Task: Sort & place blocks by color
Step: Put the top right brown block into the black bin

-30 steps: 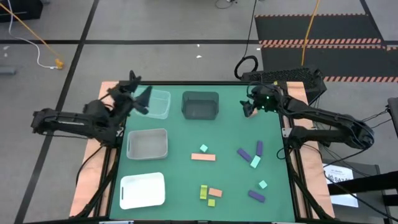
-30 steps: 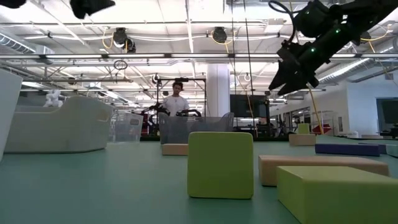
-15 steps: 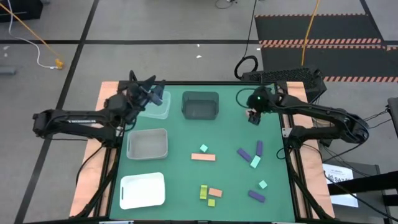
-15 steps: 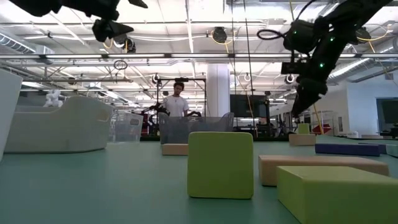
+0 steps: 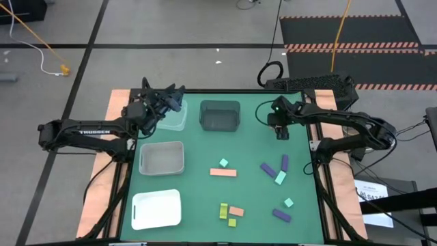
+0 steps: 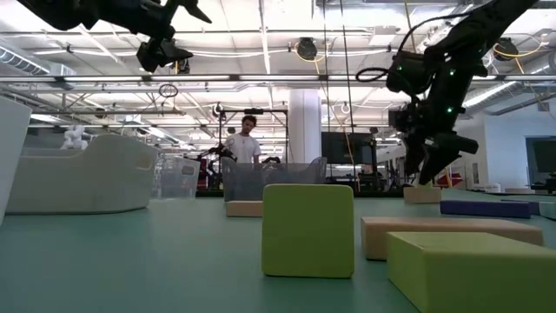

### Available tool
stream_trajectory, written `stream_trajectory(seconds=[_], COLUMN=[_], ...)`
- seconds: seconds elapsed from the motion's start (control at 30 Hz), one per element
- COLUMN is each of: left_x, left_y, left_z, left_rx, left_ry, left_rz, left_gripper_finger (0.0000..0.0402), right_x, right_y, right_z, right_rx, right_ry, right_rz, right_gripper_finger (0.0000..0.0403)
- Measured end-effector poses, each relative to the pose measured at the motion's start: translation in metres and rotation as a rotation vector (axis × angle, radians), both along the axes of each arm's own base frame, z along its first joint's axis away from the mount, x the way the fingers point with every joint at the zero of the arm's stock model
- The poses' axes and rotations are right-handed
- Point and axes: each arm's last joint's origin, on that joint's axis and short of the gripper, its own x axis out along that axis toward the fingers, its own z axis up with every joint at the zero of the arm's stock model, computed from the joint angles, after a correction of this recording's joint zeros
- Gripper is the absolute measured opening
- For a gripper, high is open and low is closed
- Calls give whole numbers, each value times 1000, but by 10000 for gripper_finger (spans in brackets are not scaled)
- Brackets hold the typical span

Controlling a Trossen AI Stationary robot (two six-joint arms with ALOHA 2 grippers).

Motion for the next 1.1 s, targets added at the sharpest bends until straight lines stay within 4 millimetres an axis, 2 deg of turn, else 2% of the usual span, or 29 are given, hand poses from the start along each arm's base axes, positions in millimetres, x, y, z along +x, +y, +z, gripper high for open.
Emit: stream_trajectory(seconds=[0.17,0.3,0.43,0.57,0.73,0.93,1.1], left_x=[-1,-3,-3,-3,-3,-3,-3], left_y=[1,4,5,5,5,5,5], left_z=[3,5,6,5,5,5,5], left_rx=[9,15,-6,-37,-49,-49,-71], left_ry=[-27,-51,-89,-127,-140,-138,-168], left_rz=[7,23,20,11,8,8,1], left_gripper_finger=[390,390,390,390,390,390,390], right_x=[-1,-1,1,2,2,4,12], right_y=[-9,-15,-19,-20,-20,-22,-28], right_z=[-12,-19,-23,-24,-24,-23,-11], right_rx=[103,118,143,148,152,167,129], right_ry=[-11,7,-22,-48,-54,-110,-290], right_rz=[-3,-26,-138,-258,-271,-358,-426], right_gripper_finger=[256,255,240,198,112,112,112])
